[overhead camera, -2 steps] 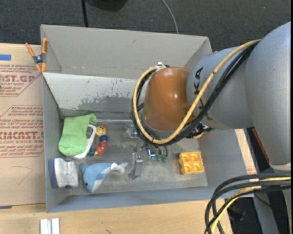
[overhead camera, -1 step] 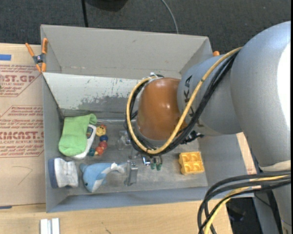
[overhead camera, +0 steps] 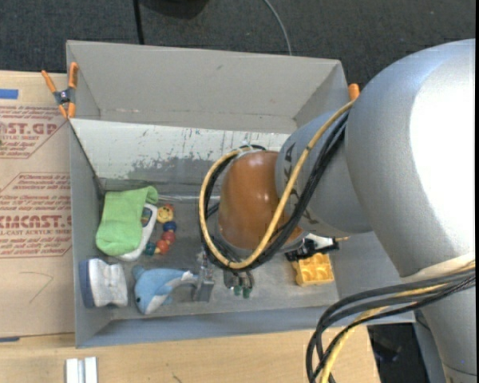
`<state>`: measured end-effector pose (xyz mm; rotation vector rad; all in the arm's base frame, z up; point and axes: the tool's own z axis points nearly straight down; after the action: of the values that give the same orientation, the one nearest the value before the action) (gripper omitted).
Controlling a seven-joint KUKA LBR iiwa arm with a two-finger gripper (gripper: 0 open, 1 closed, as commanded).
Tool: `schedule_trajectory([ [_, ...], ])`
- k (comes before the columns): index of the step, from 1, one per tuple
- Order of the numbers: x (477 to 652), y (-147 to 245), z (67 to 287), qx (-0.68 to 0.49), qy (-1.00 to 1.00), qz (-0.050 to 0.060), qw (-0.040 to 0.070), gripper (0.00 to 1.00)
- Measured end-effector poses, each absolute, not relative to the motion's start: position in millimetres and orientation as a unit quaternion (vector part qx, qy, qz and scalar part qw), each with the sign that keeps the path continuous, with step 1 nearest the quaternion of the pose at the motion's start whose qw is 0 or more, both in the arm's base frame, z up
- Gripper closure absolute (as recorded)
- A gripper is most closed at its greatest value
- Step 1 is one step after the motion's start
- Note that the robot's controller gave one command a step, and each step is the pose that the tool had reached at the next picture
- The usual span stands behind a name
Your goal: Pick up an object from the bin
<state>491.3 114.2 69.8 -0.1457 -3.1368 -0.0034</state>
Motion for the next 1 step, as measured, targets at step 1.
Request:
schedule_trajectory([
  [1, 491.3, 114.1, 69.8, -0.046, -0.999, -0.001, 0.001, 1.0],
])
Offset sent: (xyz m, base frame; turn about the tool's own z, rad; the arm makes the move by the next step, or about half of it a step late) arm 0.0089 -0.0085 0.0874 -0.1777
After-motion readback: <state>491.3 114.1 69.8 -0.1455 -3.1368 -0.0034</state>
